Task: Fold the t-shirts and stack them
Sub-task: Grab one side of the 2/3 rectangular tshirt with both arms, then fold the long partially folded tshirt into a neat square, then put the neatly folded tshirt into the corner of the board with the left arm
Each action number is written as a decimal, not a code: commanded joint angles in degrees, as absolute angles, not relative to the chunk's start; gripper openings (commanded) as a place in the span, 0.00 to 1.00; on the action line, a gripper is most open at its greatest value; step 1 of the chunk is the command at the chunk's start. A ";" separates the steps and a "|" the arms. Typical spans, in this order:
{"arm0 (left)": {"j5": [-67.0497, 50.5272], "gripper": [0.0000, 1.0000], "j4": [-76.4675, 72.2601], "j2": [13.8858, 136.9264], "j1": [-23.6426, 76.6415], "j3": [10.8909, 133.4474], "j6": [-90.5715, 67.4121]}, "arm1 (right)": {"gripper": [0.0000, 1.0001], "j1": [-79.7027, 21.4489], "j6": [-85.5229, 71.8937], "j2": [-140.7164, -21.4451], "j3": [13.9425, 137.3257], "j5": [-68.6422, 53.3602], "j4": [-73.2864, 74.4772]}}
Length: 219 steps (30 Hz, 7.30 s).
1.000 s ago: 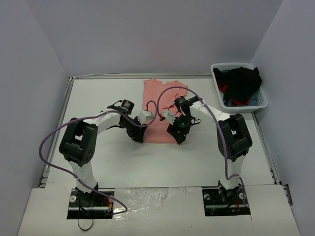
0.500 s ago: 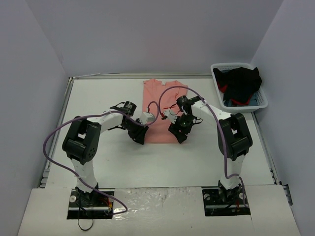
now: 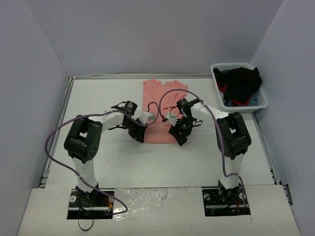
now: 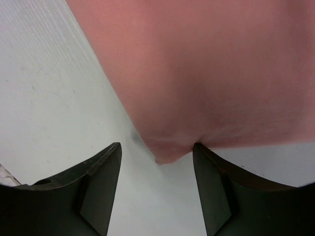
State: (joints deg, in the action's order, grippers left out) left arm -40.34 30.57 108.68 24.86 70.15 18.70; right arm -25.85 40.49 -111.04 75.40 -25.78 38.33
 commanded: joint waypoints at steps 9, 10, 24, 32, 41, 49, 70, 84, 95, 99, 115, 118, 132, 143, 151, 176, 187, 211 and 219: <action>-41.21 0.02 30.24 110.65 24.96 71.98 16.79 | 0.47 -26.37 40.43 -111.71 72.16 -24.96 38.76; -42.18 0.02 30.32 110.83 24.70 72.16 16.61 | 0.43 -26.37 40.26 -111.80 71.90 -24.96 38.67; -45.70 0.02 38.40 108.02 22.76 77.95 21.26 | 0.00 -26.37 37.79 -106.09 71.89 -22.50 40.95; -48.42 0.02 53.34 104.69 22.59 86.39 30.22 | 0.00 -26.46 38.14 -99.33 76.28 -22.06 48.77; -56.07 0.03 72.57 98.62 22.76 89.82 44.37 | 0.00 -28.30 41.92 -90.89 77.34 -26.98 59.84; -60.12 0.02 88.77 96.16 23.55 92.90 54.49 | 0.00 -29.27 46.32 -85.70 79.98 -31.99 67.76; -45.53 0.02 64.34 99.66 21.01 104.41 31.64 | 0.00 -23.21 47.64 -101.68 100.28 -24.08 65.65; -44.21 0.02 60.38 110.29 19.25 114.07 29.71 | 0.00 -18.55 50.18 -112.84 108.72 -22.85 64.07; -44.39 0.02 62.93 121.54 18.81 125.41 31.20 | 0.00 -15.56 51.85 -124.08 119.43 -22.68 64.25; -41.93 0.11 60.22 124.80 18.63 127.17 31.29 | 0.25 -14.42 50.19 -128.93 123.74 -20.67 59.10; -39.37 0.53 53.46 115.59 18.46 118.88 28.83 | 0.54 -12.83 37.45 -120.77 113.13 -19.77 40.78; -40.78 0.49 50.63 109.88 18.54 108.68 27.51 | 0.53 -12.92 36.74 -116.29 107.00 -20.83 40.78; -44.22 0.02 35.42 101.60 23.02 80.77 20.48 | 0.46 -16.35 35.95 -102.83 81.48 -27.15 43.33; -40.17 0.02 31.90 108.09 23.91 82.44 17.76 | 0.43 -17.75 35.60 -102.83 77.34 -28.91 43.24; -36.65 0.02 34.80 114.87 24.87 84.99 16.79 | 0.43 -19.42 36.82 -104.41 75.59 -29.88 43.77; -34.98 0.02 31.38 113.91 26.28 81.65 14.77 | 0.18 -21.80 37.27 -111.09 74.97 -30.50 38.76; -34.19 0.02 32.25 112.41 25.75 80.42 15.91 | 0.00 -18.90 37.09 -104.86 71.64 -23.82 39.29; -41.84 0.33 43.94 96.51 24.35 88.49 25.13 | 0.43 -18.54 36.65 -94.40 82.95 -19.95 46.58; -42.72 0.48 43.25 93.17 17.06 88.16 18.65 | 0.45 -25.13 34.80 -98.43 88.50 -17.23 46.41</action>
